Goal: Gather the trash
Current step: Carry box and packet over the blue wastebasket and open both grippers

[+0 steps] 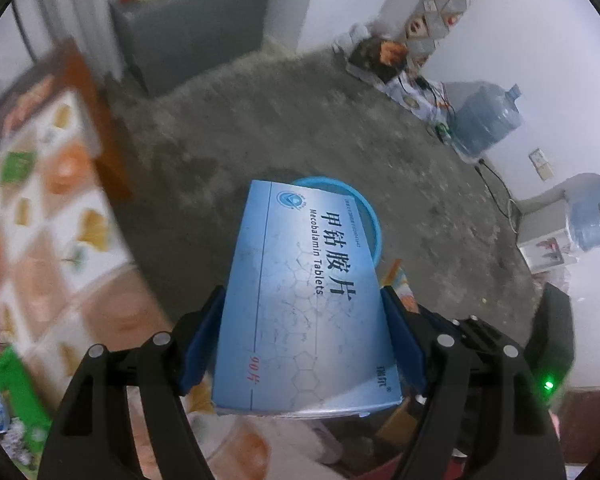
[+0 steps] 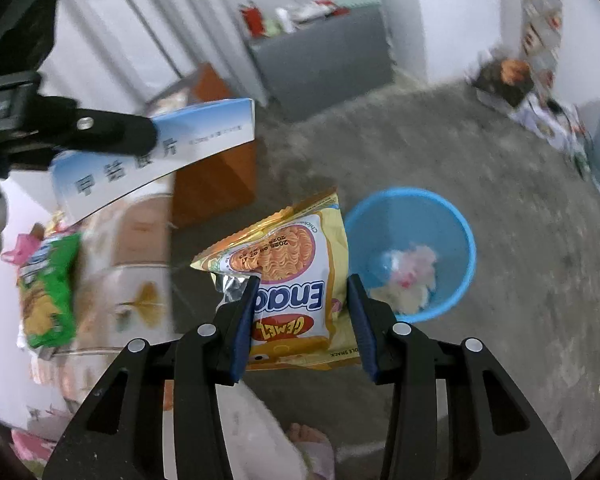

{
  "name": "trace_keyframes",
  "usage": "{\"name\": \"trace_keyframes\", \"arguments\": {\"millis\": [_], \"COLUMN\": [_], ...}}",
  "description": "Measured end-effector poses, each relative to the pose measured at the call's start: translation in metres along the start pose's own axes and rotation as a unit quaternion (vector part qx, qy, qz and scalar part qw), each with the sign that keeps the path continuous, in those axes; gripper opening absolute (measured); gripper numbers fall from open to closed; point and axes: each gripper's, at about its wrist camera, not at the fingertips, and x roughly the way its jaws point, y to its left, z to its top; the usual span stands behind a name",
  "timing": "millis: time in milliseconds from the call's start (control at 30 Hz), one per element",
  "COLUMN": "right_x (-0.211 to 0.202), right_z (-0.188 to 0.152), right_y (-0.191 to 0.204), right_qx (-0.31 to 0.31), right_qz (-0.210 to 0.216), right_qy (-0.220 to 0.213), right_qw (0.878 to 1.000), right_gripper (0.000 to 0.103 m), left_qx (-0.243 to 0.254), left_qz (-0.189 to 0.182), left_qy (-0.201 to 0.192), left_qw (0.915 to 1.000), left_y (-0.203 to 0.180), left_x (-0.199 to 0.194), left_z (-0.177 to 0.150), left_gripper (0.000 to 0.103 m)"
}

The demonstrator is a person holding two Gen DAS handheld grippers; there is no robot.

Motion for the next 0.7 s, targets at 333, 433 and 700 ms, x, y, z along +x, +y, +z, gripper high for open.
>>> {"name": "trace_keyframes", "arguments": {"millis": [333,433,700], "right_x": [0.082,0.101,0.138], "right_z": [0.006,0.011,0.002], "right_y": [-0.07,-0.086,-0.118], "right_qx": [0.069,0.082,0.13], "right_qz": [-0.037,-0.047,-0.068], "right_qy": [0.063,0.056,0.052], "right_qw": [0.995,0.994,0.988], "right_gripper": [0.042,0.054,0.072], "left_qx": [-0.014,-0.025,-0.063], "left_qz": [-0.036,-0.044,-0.072], "left_qy": [0.064,0.062,0.052], "left_qw": [0.9972,0.9968,0.9941], "left_y": [-0.03,-0.03,-0.016], "left_x": [0.116,0.144,0.182], "left_z": [0.038,0.052,0.058], "left_gripper": [0.074,0.075,0.077]}}
